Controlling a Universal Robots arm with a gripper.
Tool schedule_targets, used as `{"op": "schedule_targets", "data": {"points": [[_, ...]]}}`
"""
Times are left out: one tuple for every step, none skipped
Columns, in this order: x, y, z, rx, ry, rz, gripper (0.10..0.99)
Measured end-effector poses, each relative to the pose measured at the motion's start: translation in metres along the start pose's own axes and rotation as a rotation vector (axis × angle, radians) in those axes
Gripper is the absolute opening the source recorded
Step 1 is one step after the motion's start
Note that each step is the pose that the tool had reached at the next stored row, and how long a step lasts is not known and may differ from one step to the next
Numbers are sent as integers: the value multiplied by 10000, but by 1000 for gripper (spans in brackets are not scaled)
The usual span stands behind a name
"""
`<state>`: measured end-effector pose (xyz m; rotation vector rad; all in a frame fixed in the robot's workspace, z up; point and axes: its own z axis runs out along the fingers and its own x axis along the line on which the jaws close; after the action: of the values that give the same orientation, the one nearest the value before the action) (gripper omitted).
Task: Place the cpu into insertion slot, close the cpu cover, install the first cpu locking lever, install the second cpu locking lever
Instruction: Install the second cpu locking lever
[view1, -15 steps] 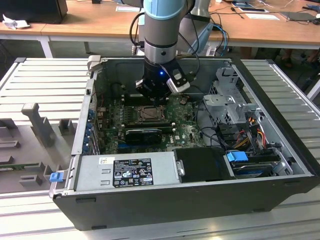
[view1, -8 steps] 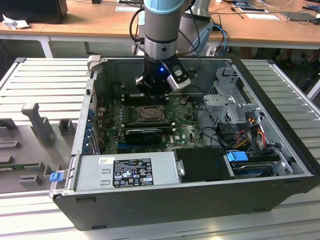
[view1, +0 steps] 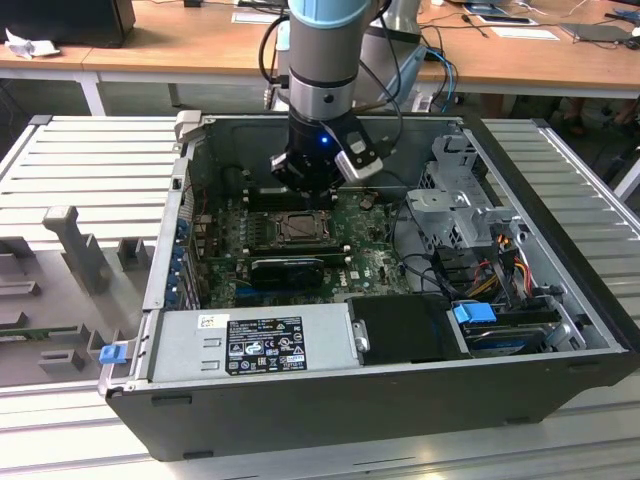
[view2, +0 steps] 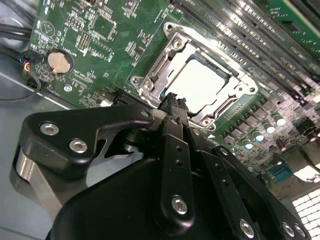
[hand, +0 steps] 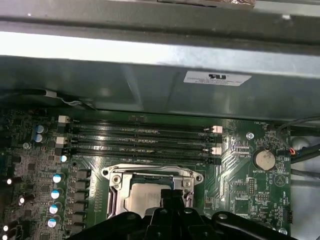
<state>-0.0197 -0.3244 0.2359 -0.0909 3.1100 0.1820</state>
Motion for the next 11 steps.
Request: {"op": "schedule_targets", "data": {"points": [[1,-25,-3,-9,1,0,106],[2,-60,-7,-16,1,-1,106],[5,-105,-12,-19,1,0,106],[7,-141,-17,-23,1,0,106],[10,-184,-22,-29,0,1,106],[11,-207,-24,-32,0,0,106],[11,-230,-27,-34,1,0,106],[10,-272,-32,-34,10,1,106],[10,-297,-35,-36,17,2,106],[8,-310,-36,-37,30,4,106],[0,-331,-38,-38,52,6,106]]}}
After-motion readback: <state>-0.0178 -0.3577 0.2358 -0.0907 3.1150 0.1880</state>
